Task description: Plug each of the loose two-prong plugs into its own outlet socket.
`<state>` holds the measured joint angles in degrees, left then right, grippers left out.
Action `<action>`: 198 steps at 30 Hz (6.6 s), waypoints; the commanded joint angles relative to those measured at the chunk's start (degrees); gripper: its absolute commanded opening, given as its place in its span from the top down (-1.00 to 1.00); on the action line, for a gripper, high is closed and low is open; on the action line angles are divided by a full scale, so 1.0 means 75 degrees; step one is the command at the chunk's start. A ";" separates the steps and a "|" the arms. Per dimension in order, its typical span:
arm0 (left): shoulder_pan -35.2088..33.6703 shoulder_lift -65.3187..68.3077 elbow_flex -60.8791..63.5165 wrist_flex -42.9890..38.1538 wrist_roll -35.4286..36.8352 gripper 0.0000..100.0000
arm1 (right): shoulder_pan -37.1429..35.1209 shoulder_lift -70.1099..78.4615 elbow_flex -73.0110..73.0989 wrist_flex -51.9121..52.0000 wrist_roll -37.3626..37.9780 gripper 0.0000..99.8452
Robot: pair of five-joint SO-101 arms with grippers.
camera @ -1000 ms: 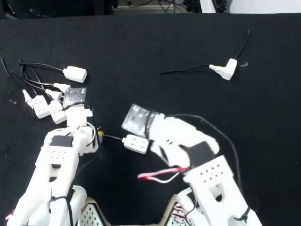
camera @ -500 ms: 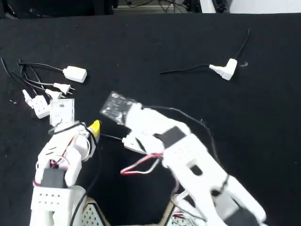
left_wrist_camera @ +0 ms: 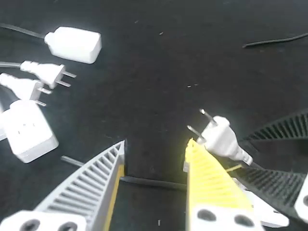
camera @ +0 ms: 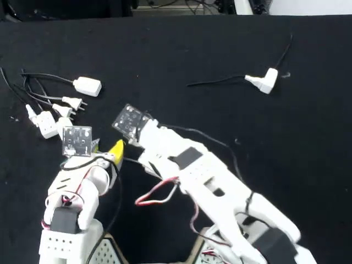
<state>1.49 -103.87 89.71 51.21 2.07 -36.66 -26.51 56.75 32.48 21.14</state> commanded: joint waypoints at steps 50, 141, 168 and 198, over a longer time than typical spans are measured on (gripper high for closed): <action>0.0522 -0.0035 -0.0147 -0.0738 0.0481 0.59 | -0.0563 -0.0522 0.0369 -0.0586 -0.0258 0.98; 0.0592 0.0023 0.0768 -0.1254 0.0105 0.59 | -0.0574 -0.2784 0.1448 -0.0680 -0.0633 0.98; 0.0604 0.0035 0.0709 -0.0926 -0.0223 0.59 | -0.0527 -0.2784 0.1401 -0.0656 -0.0680 0.98; 0.0205 -0.0023 0.0451 -0.0516 -0.0270 0.60 | 0.0270 -0.2784 0.0791 0.0211 -0.0692 0.98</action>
<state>6.42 -103.87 95.52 47.52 -1.98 -38.33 -45.23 67.74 31.08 16.48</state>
